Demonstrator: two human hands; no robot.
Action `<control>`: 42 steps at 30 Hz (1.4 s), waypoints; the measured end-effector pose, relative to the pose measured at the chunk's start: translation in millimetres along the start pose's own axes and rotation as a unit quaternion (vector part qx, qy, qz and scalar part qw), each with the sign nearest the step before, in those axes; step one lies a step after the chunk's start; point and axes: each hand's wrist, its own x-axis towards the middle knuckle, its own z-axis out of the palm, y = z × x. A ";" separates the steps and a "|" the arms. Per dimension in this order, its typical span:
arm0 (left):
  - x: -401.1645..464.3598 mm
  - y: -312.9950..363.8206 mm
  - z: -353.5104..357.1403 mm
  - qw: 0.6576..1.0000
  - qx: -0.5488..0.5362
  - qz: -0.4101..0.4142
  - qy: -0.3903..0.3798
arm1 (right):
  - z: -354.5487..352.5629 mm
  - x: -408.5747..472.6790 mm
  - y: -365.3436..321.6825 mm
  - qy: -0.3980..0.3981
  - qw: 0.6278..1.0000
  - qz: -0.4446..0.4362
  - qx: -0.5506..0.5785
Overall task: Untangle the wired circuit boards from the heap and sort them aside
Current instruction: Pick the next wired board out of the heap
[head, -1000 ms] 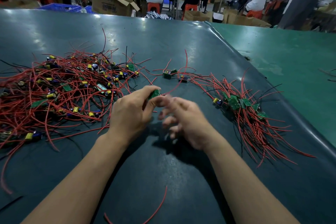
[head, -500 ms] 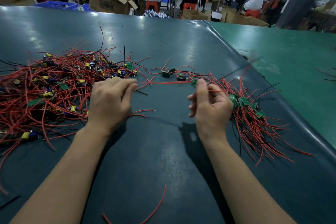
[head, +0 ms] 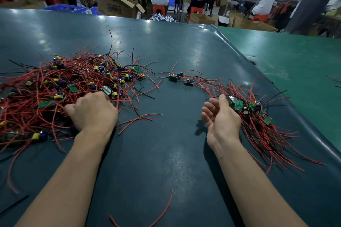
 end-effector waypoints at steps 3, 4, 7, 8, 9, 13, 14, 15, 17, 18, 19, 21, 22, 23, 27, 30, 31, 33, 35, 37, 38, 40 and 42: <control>-2.9 1.4 -3.6 0.996 -0.070 0.011 0.061 | 3.0 -3.9 4.0 -0.035 0.996 -0.035 -0.075; -3.7 1.3 -6.0 0.990 -0.103 0.018 0.099 | 4.1 -6.0 5.2 -0.047 0.993 -0.048 -0.098; -3.9 -0.1 -15.0 0.945 -0.224 0.090 0.220 | 5.6 -12.7 8.4 -0.101 0.979 -0.083 -0.159; -4.9 0.7 -17.7 0.920 -0.258 0.138 0.259 | 5.8 -15.3 10.1 -0.130 0.969 -0.096 -0.188; -7.9 3.1 -19.3 0.894 -0.280 0.189 0.294 | 6.3 -18.0 12.9 -0.165 0.955 -0.110 -0.221; -37.4 29.7 -20.5 0.799 -0.353 0.390 0.290 | 9.6 -27.0 26.8 -0.313 0.892 -0.134 -0.298; -45.7 37.5 -19.3 0.777 -0.368 0.440 0.260 | 9.4 -26.9 28.4 -0.336 0.885 -0.131 -0.294; -52.1 44.3 -17.5 0.756 -0.381 0.482 0.225 | 8.8 -25.7 28.7 -0.352 0.880 -0.137 -0.286; -59.9 55.1 -13.7 0.726 -0.400 0.534 0.163 | 6.3 -21.7 28.1 -0.362 0.875 -0.177 -0.270; -62.1 59.0 -11.8 0.717 -0.405 0.549 0.145 | 5.3 -20.3 27.9 -0.356 0.873 -0.205 -0.264; -63.7 61.8 -10.1 0.713 -0.405 0.555 0.136 | 4.6 -19.4 27.6 -0.344 0.871 -0.232 -0.263; -64.3 64.5 -9.5 0.730 -0.404 0.535 0.135 | 6.5 -18.4 27.2 -0.312 0.890 -0.231 -0.241; -63.0 63.8 -9.7 0.742 -0.409 0.512 0.139 | 7.9 -18.0 26.1 -0.300 0.911 -0.196 -0.206; -61.8 62.0 -9.5 0.750 -0.425 0.488 0.138 | 9.4 -17.3 24.1 -0.288 0.931 -0.155 -0.163; -63.2 57.4 -5.3 0.784 -0.478 0.394 -0.014 | 10.1 -13.8 10.8 -0.266 0.963 -0.030 -0.029; -67.6 61.7 -3.5 0.786 -0.500 0.303 -0.200 | 9.1 -15.2 6.3 -0.297 0.953 0.049 -0.030; -67.1 62.8 -3.0 0.777 -0.520 0.278 -0.222 | 8.9 -16.0 5.8 -0.311 0.947 0.066 -0.043; -63.4 63.9 -4.0 0.738 -0.579 0.232 -0.257 | 9.2 -17.7 5.9 -0.338 0.935 0.089 -0.059; -59.4 64.5 -3.6 0.703 -0.631 0.208 -0.254 | 10.4 -21.0 7.6 -0.352 0.927 0.097 -0.078; -56.2 64.0 -2.9 0.691 -0.668 0.175 -0.215 | 12.0 -23.7 10.6 -0.347 0.931 0.075 -0.091; -54.7 63.8 -1.9 0.683 -0.687 0.143 -0.203 | 12.4 -24.1 12.1 -0.329 0.938 0.052 -0.099; -52.1 62.4 -0.3 0.653 -0.719 0.080 -0.224 | 12.8 -23.9 14.3 -0.289 0.949 0.016 -0.124; -52.6 62.5 0.0 0.604 -0.742 0.042 -0.287 | 12.9 -23.8 14.9 -0.283 0.951 0.022 -0.121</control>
